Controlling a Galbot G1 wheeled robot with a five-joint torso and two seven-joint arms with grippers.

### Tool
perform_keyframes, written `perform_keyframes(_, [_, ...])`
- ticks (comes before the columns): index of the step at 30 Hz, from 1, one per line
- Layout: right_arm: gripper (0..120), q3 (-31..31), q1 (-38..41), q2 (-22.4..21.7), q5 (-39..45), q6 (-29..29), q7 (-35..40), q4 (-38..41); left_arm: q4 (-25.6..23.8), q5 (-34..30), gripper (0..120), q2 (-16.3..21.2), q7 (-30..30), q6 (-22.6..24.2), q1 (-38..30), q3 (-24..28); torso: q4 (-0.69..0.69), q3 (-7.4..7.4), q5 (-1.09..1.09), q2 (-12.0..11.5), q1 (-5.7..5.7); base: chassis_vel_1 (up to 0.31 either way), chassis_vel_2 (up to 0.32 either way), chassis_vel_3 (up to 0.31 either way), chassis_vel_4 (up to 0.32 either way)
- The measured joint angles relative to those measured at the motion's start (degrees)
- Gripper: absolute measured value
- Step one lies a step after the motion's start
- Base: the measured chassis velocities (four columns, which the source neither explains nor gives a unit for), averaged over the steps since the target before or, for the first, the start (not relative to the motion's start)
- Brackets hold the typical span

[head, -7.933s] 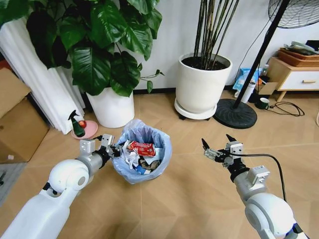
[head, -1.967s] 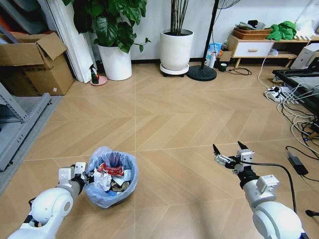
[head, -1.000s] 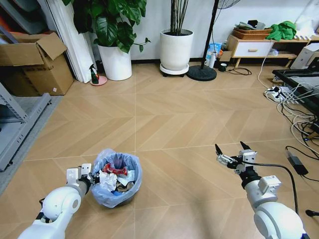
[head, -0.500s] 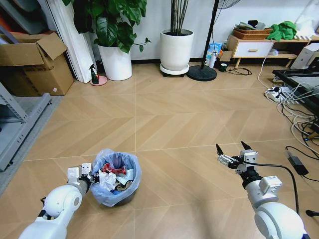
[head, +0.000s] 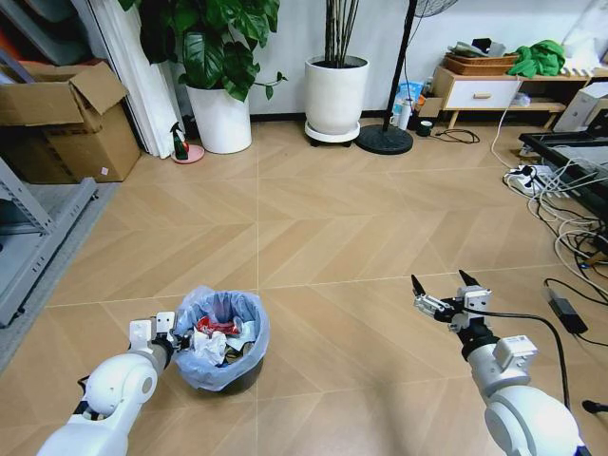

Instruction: Pick up the trash bin and place the garbage on the floor into it.

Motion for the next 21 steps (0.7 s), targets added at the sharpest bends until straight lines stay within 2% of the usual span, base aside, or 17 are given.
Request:
perform_keyframes(3, [100,-0.10,-0.01,-0.02,-0.01,0.01,-0.01,0.00,0.00,0.18,68,0.02,-0.02,0.01,0.05,-0.16,0.00,0.00,0.00,0.00,0.00,0.000,0.000,0.000,0.000])
perform_keyframes(4, [100,-0.10,-0.01,-0.02,-0.01,0.01,-0.01,0.00,0.00,0.18,68,0.02,-0.02,0.01,0.05,-0.16,0.00,0.00,0.00,0.00,0.00,0.000,0.000,0.000,0.000])
perform_keyframes(6, [100,-0.17,-0.01,-0.14,-0.01,0.01,-0.01,0.00,-0.26,0.18,78,0.02,-0.24,0.01,0.20,-0.39,0.00,0.00,0.01,0.00,0.00,0.000,0.000,0.000,0.000])
perform_keyframes(8, [100,-0.21,0.02,-0.19,0.01,0.02,-0.01,0.00,-0.55,0.04,81,0.01,-0.41,0.02,0.31,-0.56,0.00,0.00,0.00,0.00,0.00,0.000,0.000,0.000,0.000])
perform_keyframes(11, [100,-0.43,0.13,-0.38,0.11,0.01,-0.01,0.04,-2.51,-1.73,95,-0.04,-1.90,0.02,0.73,-1.25,0.00,0.00,0.01,0.00,0.00,0.000,0.000,0.000,0.000])
perform_keyframes(15, [100,-0.45,0.18,-0.45,0.34,-0.03,0.02,0.22,-4.50,-2.81,100,-0.35,-2.72,-0.19,1.57,-1.98,0.00,0.00,0.02,0.00,0.00,0.000,0.000,0.000,0.000])
perform_keyframes(21, [100,-0.19,0.30,-0.53,1.19,-0.45,0.29,0.87,-7.21,-2.96,100,-1.68,-3.99,-4.66,2.55,-3.28,0.00,-0.01,0.01,0.00,0.00,0.000,0.000,0.000,0.000])
